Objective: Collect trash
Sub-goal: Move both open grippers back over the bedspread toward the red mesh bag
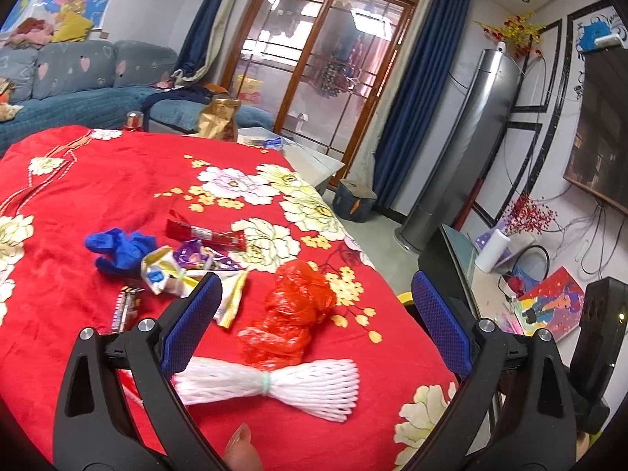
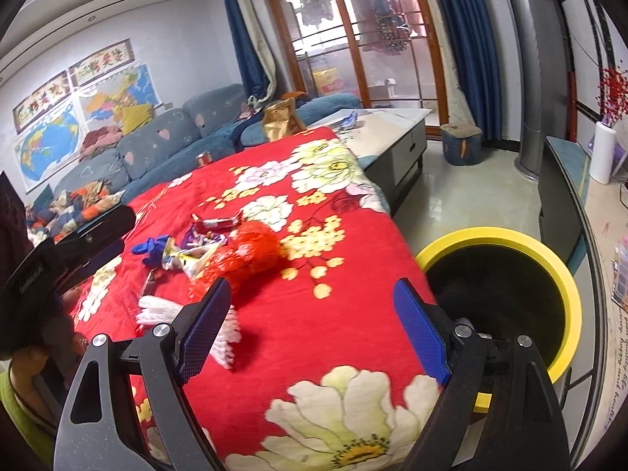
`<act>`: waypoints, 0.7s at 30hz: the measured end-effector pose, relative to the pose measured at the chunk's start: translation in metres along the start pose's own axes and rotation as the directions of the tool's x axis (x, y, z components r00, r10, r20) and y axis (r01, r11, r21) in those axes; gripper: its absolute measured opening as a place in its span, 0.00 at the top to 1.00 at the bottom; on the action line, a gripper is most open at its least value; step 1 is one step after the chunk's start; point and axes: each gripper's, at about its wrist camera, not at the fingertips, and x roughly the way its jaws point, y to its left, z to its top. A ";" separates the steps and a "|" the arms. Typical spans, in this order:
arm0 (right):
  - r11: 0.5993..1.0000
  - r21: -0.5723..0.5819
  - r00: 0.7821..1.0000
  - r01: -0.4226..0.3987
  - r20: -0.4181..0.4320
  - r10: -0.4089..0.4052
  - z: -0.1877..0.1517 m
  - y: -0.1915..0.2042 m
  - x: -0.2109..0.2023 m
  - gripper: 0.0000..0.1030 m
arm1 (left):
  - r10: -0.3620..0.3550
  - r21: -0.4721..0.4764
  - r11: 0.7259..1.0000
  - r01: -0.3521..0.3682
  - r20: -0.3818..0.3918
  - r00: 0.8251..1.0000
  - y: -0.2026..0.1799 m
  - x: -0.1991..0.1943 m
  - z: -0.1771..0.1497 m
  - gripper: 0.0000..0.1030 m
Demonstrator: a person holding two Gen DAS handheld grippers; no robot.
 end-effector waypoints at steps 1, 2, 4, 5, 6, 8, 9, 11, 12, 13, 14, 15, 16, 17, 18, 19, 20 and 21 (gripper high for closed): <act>1.000 -0.006 1.000 -0.006 -0.004 0.006 0.000 0.003 0.001 0.21 | 0.005 -0.005 1.000 -0.004 0.003 1.000 0.002 -0.001 0.000 0.14; 1.000 -0.009 1.000 -0.009 -0.007 0.009 -0.001 0.005 0.002 0.21 | 0.009 -0.010 1.000 -0.009 0.005 1.000 0.005 -0.002 0.001 0.14; 1.000 -0.021 1.000 -0.021 -0.014 0.021 -0.002 0.012 0.004 0.21 | 0.018 -0.020 1.000 -0.018 0.010 1.000 0.010 -0.004 0.002 0.14; 0.999 -0.029 0.999 -0.027 -0.018 0.026 -0.003 0.015 0.006 0.21 | 0.022 -0.025 0.999 -0.022 0.012 1.000 0.013 -0.005 0.003 0.14; 0.999 -0.034 0.999 -0.032 -0.022 0.031 -0.004 0.018 0.007 0.21 | 0.027 -0.030 0.999 -0.026 0.014 1.000 0.015 -0.005 0.003 0.14; 0.998 -0.045 0.999 -0.043 -0.031 0.042 -0.005 0.025 0.010 0.21 | 0.038 -0.044 0.998 -0.037 0.020 0.999 0.021 -0.007 0.004 0.14; 0.998 -0.050 0.998 -0.049 -0.035 0.047 -0.005 0.027 0.011 0.21 | 0.042 -0.050 0.998 -0.041 0.022 0.999 0.024 -0.008 0.005 0.14; 0.996 -0.062 0.998 -0.059 -0.042 0.056 -0.006 0.033 0.013 0.21 | 0.054 -0.062 0.997 -0.052 0.027 0.998 0.031 -0.010 0.006 0.14; 0.996 -0.068 0.997 -0.064 -0.045 0.061 -0.006 0.036 0.015 0.21 | 0.057 -0.067 0.996 -0.055 0.028 0.998 0.033 -0.010 0.007 0.14; 0.995 -0.071 0.997 -0.067 -0.049 0.064 -0.007 0.039 0.016 0.21 | 0.063 -0.074 0.995 -0.060 0.031 0.998 0.036 -0.011 0.008 0.14; 0.994 -0.076 0.996 -0.073 -0.053 0.069 -0.007 0.042 0.018 0.21 | 0.067 -0.080 0.995 -0.064 0.033 0.997 0.040 -0.012 0.009 0.14; 0.994 -0.080 0.996 -0.078 -0.055 0.074 -0.007 0.045 0.019 0.21 | 0.071 -0.085 0.994 -0.068 0.036 0.997 0.042 -0.013 0.009 0.14; 0.993 -0.085 0.995 -0.082 -0.057 0.077 -0.007 0.047 0.020 0.21 | 0.077 -0.091 0.993 -0.073 0.037 0.996 0.046 -0.014 0.009 0.14; 0.992 -0.090 0.995 -0.086 -0.060 0.080 -0.008 0.050 0.021 0.21 | 0.079 -0.098 0.992 -0.075 0.038 0.996 0.050 -0.015 0.010 0.14; 0.991 -0.095 0.994 -0.092 -0.066 0.086 -0.008 0.053 0.023 0.21 | 0.081 -0.102 0.992 -0.077 0.039 0.996 0.053 -0.016 0.010 0.14; 0.991 -0.097 0.994 -0.097 -0.069 0.090 -0.008 0.055 0.025 0.21 | 0.088 -0.108 0.991 -0.083 0.041 0.995 0.057 -0.016 0.010 0.14; 0.990 -0.099 0.993 -0.101 -0.072 0.094 -0.008 0.057 0.026 0.21 | 0.092 -0.113 0.990 -0.087 0.041 0.995 0.060 -0.017 0.011 0.14; 0.989 -0.101 0.992 -0.104 -0.078 0.096 -0.007 0.059 0.029 0.21 | 0.097 -0.119 0.989 -0.091 0.041 0.994 0.063 -0.017 0.011 0.14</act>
